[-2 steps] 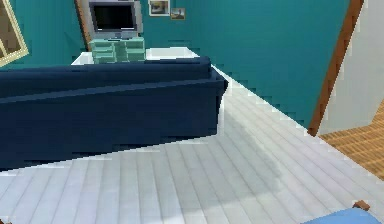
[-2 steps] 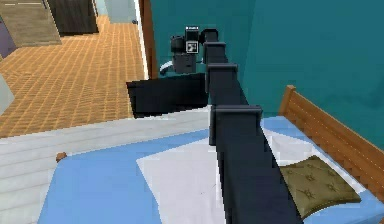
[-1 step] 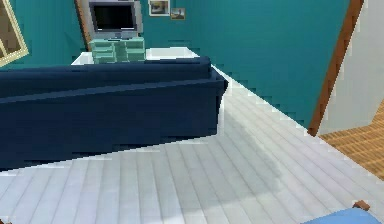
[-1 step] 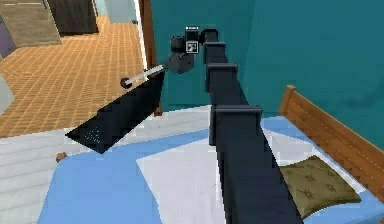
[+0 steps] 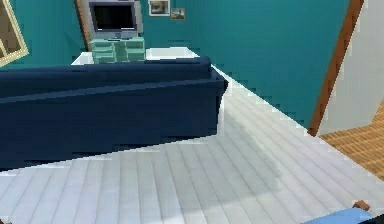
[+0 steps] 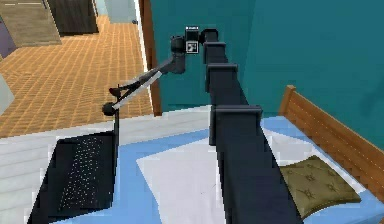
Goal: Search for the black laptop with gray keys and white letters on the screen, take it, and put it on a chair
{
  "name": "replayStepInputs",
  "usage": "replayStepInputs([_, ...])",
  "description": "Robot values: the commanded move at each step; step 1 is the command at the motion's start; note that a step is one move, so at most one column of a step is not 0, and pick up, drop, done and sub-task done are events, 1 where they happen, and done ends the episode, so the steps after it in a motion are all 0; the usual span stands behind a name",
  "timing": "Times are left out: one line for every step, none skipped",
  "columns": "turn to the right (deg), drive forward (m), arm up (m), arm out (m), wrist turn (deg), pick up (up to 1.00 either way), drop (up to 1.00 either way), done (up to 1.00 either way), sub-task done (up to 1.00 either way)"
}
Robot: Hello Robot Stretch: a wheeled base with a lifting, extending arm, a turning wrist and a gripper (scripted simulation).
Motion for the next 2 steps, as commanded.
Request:
replayStepInputs([0.0, 0.00, 0.00, 0.00, -30.0, 0.00, 0.00, 0.00, 0.00])
replayStepInputs([0.0, 0.00, 0.00, -0.44, 0.0, 0.00, 0.00, 0.00, 0.00])
